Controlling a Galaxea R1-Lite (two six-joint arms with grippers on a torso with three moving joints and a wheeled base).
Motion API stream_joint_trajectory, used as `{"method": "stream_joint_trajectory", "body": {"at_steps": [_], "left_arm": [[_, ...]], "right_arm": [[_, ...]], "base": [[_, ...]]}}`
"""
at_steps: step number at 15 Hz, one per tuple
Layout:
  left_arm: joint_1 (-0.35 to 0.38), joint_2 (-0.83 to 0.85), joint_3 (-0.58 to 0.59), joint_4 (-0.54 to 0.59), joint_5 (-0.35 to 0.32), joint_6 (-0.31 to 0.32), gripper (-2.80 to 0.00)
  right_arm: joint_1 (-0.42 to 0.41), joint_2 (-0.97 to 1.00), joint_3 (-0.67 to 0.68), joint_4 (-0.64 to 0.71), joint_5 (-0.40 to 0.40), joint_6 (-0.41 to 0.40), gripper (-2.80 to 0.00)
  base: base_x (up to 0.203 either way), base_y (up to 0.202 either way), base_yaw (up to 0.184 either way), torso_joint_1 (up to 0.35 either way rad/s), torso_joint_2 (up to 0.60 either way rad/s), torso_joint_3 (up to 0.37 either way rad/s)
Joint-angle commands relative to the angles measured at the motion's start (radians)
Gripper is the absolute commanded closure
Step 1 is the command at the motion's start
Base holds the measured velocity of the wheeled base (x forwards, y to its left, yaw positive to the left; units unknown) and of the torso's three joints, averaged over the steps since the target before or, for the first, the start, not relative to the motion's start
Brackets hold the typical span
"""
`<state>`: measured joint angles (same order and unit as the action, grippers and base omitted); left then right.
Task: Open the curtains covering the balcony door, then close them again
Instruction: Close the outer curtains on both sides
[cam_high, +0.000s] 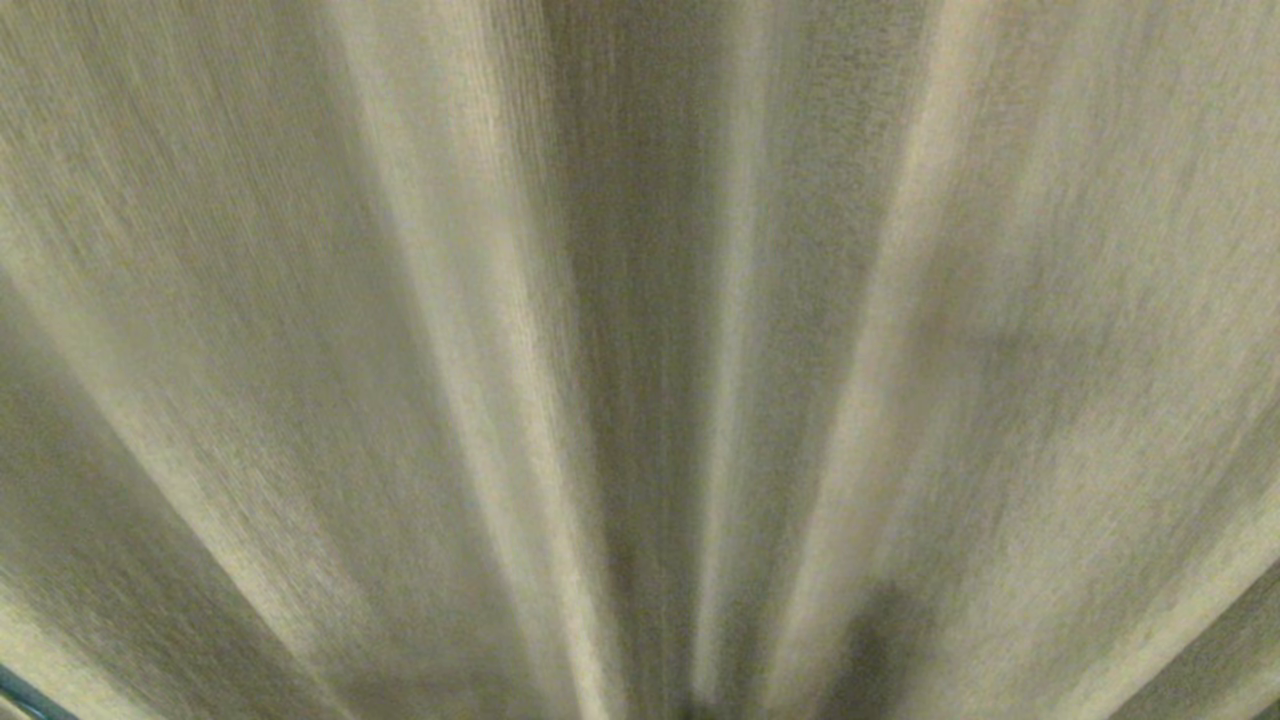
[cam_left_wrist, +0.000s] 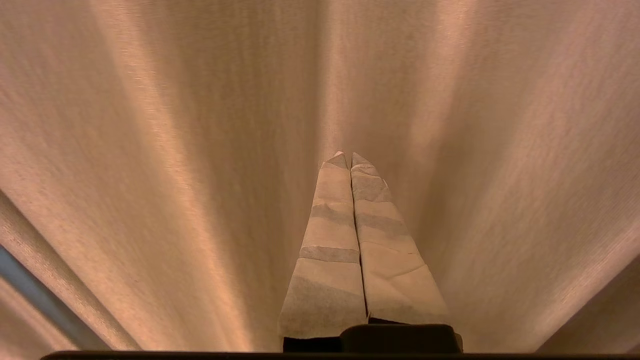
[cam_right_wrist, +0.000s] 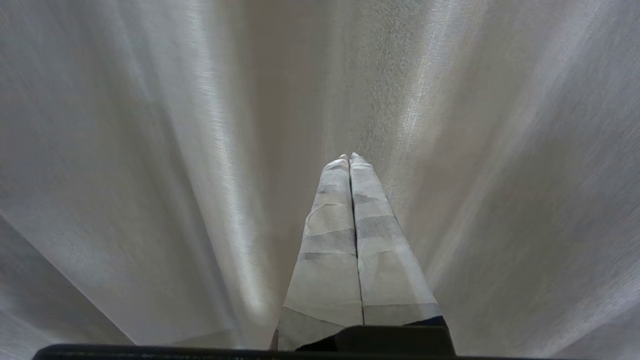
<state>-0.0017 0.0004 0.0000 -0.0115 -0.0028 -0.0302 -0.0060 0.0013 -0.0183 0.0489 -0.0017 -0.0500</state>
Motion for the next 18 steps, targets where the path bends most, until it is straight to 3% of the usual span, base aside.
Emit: {"method": "stream_joint_trajectory", "body": {"at_steps": [1,13,18], "left_arm": [[0.0,0.0,0.0,-0.001,0.0,0.0,0.0],[0.0,0.0,0.0,0.001,0.0,-0.002,0.0],[0.0,0.0,0.0,0.001,0.0,-0.003,0.0]], "right_arm": [[0.0,-0.001,0.0,0.0,0.0,-0.001,0.0],[0.0,-0.001,0.0,0.0,0.0,-0.001,0.0],[0.0,0.0,0.0,0.0,0.0,-0.001,0.0]], "base": [[0.0,0.0,0.0,0.0,0.0,0.0],[0.0,0.0,0.0,0.0,0.0,0.0],[0.001,0.13,-0.005,0.005,0.0,0.001]]}}
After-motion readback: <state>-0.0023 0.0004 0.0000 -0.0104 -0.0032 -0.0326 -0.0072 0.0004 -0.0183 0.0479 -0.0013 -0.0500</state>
